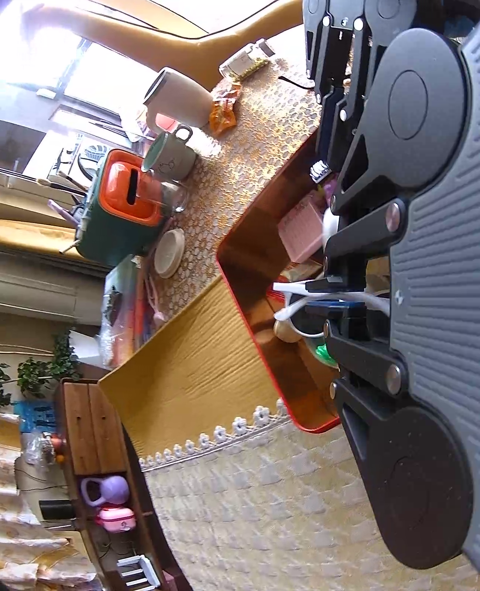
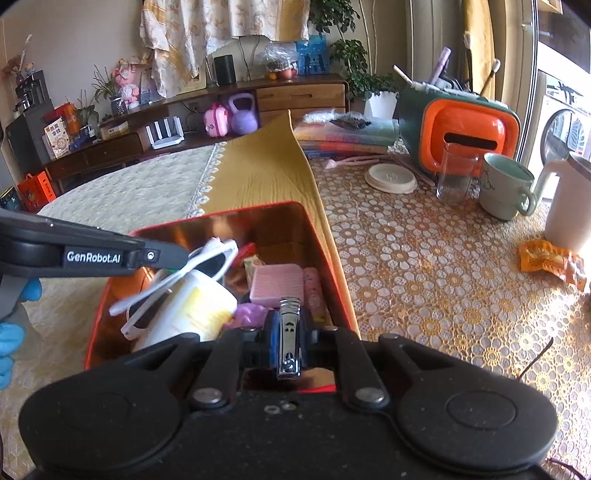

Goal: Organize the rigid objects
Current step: 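Open left tool to drop sunglasses while right tool releases nail clipper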

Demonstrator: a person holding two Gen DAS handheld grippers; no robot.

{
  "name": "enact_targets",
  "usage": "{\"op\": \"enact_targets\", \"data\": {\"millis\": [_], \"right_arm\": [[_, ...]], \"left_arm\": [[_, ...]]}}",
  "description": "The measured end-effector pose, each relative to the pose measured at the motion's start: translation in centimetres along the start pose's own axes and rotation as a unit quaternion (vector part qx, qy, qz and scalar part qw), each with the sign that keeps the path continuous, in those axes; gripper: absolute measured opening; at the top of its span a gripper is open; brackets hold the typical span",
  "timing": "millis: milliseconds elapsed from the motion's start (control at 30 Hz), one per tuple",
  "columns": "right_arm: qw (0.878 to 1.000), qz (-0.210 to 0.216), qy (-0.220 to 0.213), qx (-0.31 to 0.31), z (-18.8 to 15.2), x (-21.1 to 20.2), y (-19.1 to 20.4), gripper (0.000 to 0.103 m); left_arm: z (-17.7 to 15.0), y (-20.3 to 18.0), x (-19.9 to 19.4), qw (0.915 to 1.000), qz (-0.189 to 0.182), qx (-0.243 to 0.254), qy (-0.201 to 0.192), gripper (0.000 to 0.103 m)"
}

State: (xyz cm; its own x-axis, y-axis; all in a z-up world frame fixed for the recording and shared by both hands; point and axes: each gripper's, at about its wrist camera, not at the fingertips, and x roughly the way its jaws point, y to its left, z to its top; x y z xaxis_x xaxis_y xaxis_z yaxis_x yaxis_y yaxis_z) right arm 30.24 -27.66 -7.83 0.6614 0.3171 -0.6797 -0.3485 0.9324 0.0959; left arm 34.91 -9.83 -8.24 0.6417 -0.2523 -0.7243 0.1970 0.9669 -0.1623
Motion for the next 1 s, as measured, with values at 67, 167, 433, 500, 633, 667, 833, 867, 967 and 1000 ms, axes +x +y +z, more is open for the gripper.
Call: {"op": "enact_targets", "data": {"millis": [67,167,433,500,633,667,833,867,967,1000], "right_arm": [[1.0,-0.003,0.001,0.002,-0.2,0.1,-0.1,0.011],[1.0,-0.007,0.002,0.003,-0.3,0.0,-0.1,0.014],[1.0,-0.002,0.0,0.019,-0.4,-1.1,-0.1,0.036],[1.0,0.002,-0.002,0.022,-0.4,-1.5,0.0,0.04],[1.0,0.01,-0.006,0.023,-0.5,-2.6,0.6,0.046],[1.0,0.011,-0.008,0.022,-0.5,-2.9,0.8,0.047],[1.0,0.019,-0.014,0.013,-0.6,-4.7,2.0,0.053],[1.0,0.02,-0.015,0.012,-0.7,-5.0,2.2,0.054],[1.0,0.024,-0.017,0.004,-0.9,-6.0,3.0,0.057],[1.0,0.025,-0.018,0.001,-1.0,-6.4,3.2,0.058]], "left_arm": [[-0.2,0.0,0.0,1.0,-0.005,-0.002,-0.002,0.004],[-0.2,-0.2,0.0,0.9999,-0.01,0.0,0.001,0.004],[-0.4,-0.7,-0.8,0.9999,-0.003,0.011,0.001,0.004],[-0.6,-1.0,-1.3,0.9998,-0.001,0.018,-0.001,0.005],[-1.1,-1.4,-2.6,0.9997,-0.005,0.021,-0.005,0.005],[-1.2,-1.6,-3.0,0.9997,-0.004,0.024,-0.006,0.005],[-2.0,-2.0,-4.9,0.9994,0.008,0.031,-0.014,0.006],[-2.1,-2.1,-5.3,0.9993,0.011,0.033,-0.017,0.006],[-2.6,-2.2,-6.6,0.9989,0.015,0.036,-0.025,0.006],[-2.8,-2.2,-7.0,0.9989,0.015,0.036,-0.027,0.006]]}}
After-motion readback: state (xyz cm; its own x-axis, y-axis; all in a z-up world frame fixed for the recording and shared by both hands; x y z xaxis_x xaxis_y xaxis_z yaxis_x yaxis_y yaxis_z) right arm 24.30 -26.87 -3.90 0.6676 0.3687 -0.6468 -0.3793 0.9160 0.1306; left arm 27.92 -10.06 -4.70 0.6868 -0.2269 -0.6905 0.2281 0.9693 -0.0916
